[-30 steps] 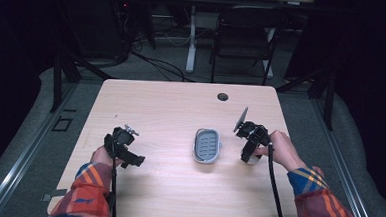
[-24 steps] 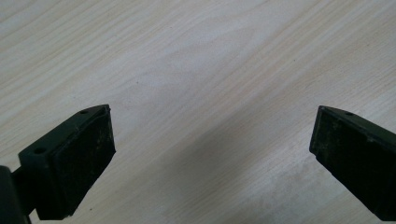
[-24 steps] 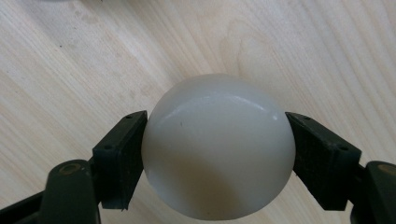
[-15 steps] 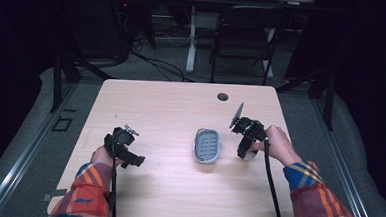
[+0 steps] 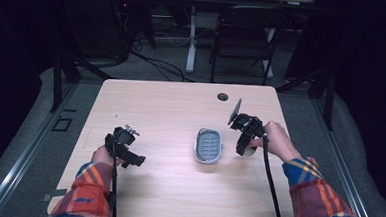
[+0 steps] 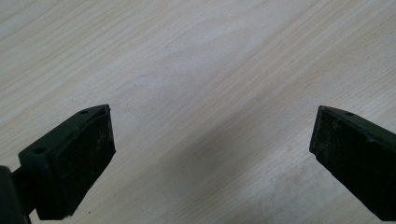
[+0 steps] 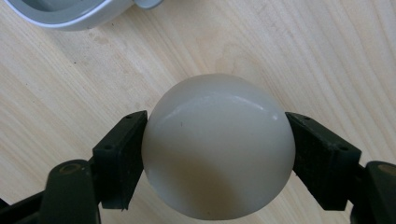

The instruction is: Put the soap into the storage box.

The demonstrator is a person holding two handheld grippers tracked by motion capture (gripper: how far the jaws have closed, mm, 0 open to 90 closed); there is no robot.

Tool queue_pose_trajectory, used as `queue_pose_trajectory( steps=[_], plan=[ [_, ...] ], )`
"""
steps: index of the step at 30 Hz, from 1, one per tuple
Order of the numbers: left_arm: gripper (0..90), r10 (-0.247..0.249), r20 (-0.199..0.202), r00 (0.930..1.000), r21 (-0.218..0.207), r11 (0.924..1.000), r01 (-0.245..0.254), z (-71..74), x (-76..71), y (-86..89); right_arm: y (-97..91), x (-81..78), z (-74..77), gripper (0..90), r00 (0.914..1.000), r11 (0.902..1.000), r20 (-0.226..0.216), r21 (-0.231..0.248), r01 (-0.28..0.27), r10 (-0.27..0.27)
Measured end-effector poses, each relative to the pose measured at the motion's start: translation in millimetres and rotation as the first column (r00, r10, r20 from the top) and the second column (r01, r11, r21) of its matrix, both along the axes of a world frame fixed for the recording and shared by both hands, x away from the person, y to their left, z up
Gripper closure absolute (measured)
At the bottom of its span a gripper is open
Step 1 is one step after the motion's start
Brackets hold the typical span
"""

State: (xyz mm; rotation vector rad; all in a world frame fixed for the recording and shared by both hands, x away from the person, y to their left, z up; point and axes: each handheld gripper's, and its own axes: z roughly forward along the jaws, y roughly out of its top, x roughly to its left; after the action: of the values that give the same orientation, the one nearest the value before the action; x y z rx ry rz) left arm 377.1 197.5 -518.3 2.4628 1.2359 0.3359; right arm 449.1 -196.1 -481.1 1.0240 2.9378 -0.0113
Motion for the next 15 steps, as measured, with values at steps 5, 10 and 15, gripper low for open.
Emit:
queue_pose_trajectory(
  steps=[5,10,15],
  plan=[
    [0.2,-0.001,0.0,1.0,0.0,1.0,0.001,0.1,0.1,0.0,3.6,3.2,5.0,24.1,0.9999,0.9999,-0.003,-0.011,-0.013,0.013],
    [0.1,-0.003,0.0,1.0,0.0,1.0,0.003,-0.1,0.3,-0.5,6.9,4.7,7.6,24.1,0.9999,0.9999,-0.002,-0.004,-0.011,0.011],
    [0.1,0.006,-0.002,1.0,-0.002,1.0,-0.006,-0.8,0.5,0.6,11.0,6.4,12.6,24.1,0.9998,0.9998,-0.003,-0.007,-0.021,0.021]
  ],
)
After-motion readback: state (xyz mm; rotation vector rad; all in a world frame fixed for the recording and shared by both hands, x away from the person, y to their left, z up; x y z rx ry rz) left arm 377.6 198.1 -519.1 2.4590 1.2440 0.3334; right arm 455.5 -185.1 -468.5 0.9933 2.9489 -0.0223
